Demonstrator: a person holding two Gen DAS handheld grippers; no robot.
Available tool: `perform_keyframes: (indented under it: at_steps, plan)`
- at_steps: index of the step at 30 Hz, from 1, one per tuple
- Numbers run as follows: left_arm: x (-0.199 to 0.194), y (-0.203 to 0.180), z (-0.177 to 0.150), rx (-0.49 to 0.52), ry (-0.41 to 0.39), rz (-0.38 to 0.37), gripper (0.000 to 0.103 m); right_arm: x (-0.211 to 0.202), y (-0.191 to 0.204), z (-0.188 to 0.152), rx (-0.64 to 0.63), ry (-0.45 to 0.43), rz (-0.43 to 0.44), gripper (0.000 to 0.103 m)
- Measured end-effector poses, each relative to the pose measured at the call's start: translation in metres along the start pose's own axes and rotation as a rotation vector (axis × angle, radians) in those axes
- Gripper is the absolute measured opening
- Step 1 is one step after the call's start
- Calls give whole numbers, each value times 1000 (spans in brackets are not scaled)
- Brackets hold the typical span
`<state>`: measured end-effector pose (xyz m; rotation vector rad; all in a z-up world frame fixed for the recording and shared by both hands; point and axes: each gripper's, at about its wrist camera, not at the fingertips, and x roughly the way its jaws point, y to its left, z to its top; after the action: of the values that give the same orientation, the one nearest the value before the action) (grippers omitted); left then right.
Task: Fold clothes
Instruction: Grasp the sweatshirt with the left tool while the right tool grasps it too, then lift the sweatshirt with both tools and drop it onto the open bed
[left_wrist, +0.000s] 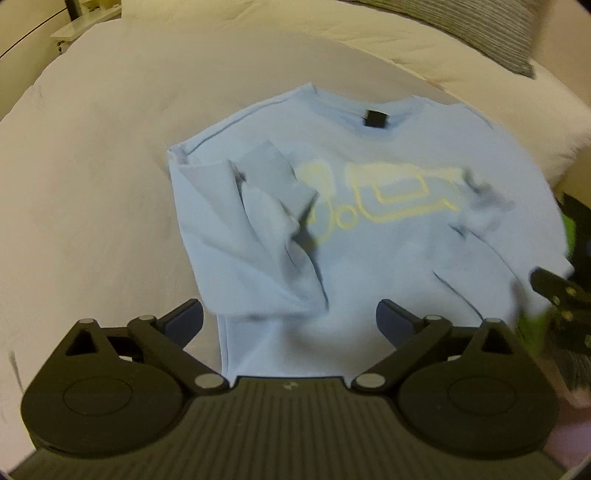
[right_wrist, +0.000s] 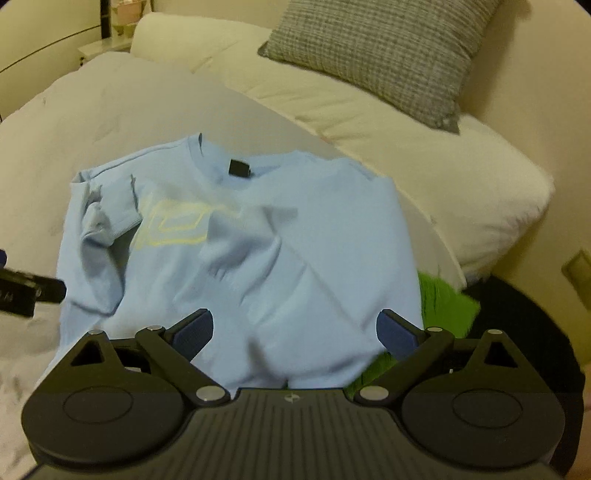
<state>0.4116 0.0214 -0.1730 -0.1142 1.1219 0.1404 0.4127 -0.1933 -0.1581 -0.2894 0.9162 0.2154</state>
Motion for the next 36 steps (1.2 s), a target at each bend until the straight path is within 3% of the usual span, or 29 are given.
perform_keyframes:
  at_steps: [6, 9, 10, 11, 12, 13, 14, 15, 17, 23, 26, 31, 36]
  plan:
    - [54, 15, 23, -62, 7, 19, 101, 38, 3, 8, -40, 3, 27, 97]
    - [82, 19, 30, -75, 19, 9, 86, 55, 7, 11, -55, 23, 46, 82]
    - [90, 20, 31, -79, 26, 2, 74, 60, 7, 12, -55, 30, 57, 79]
    - [96, 21, 32, -79, 35, -5, 43, 63, 8, 13, -49, 36, 73, 74]
    - [101, 22, 33, -78, 44, -12, 27, 64, 8, 13, -45, 41, 88, 62]
    - [102, 23, 32, -78, 49, -16, 15, 64, 8, 14, -40, 44, 106, 47]
    - [101, 24, 32, -78, 52, -19, 11, 62, 9, 14, -37, 41, 122, 37]
    - [91, 25, 30, -74, 27, -24, 9, 58, 10, 14, -36, 36, 130, 25]
    - [67, 27, 27, -64, -35, -33, 8, 45, 11, 16, -37, -3, 137, 14]
    - [-51, 56, 5, -132, -240, -72, 7, -25, 18, 38, -17, -222, 221, 13]
    - [-116, 81, -16, -190, -338, -27, 5, -64, 35, 48, -17, -311, 293, 13]
    - [-238, 129, -70, -289, -517, 55, 3, -148, 83, 48, -69, -468, 451, 13]
    - [-352, 168, -146, -365, -665, 126, 3, -235, 137, 32, -98, -575, 649, 12]
